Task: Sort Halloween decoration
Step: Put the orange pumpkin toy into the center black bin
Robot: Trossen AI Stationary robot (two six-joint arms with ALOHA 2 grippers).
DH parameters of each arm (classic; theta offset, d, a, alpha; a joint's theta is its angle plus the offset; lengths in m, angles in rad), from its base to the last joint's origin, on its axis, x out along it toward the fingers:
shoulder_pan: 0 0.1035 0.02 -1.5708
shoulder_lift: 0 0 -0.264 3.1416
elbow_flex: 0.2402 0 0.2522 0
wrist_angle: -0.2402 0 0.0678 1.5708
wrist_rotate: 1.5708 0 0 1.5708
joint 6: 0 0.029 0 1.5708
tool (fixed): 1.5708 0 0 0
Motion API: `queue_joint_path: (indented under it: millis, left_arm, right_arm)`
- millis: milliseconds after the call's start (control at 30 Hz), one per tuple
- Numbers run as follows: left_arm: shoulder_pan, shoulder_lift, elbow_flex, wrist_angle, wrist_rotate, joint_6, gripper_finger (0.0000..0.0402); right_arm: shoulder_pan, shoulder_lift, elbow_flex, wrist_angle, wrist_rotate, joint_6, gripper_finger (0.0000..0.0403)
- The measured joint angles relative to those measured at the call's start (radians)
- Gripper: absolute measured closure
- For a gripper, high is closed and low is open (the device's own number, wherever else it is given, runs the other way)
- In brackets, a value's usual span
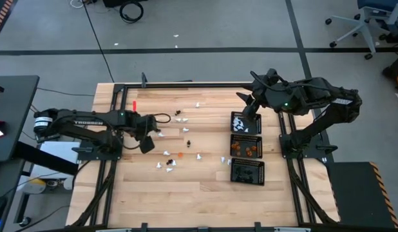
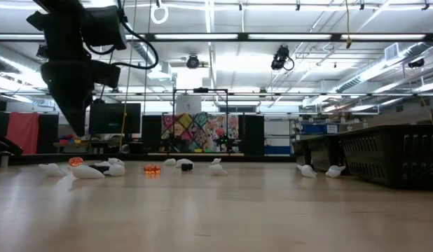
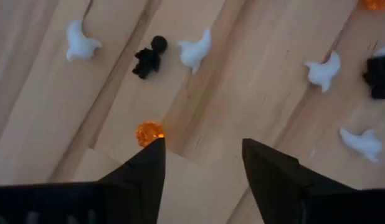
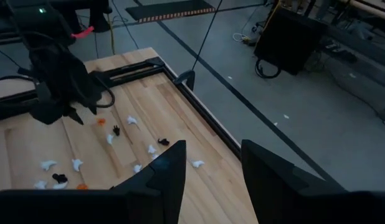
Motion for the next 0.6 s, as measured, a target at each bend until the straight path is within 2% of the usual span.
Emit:
queue_joint_path:
  millis: [200, 400, 600]
  left_arm:
    - [0.088, 0.030, -0.001, 0.003, -0.014, -0.221, 0.0198]
    - [0.188, 0.138, 0.000, 0.005, 0.013, -0.226, 0.0203]
    - [0.186, 0.250, 0.000, 0.004, 0.007, -0.186, 0.0198]
  right_arm:
    - [0.000, 0.008, 0.000, 0.041, 0.000, -0.008, 0.0245]
    - [-0.007, 0.020, 0.000, 0.091, -0.002, -0.060, 0.0245]
    - [-0.007, 0.026, 0.000, 0.128, -0.032, -0.086, 0.0245]
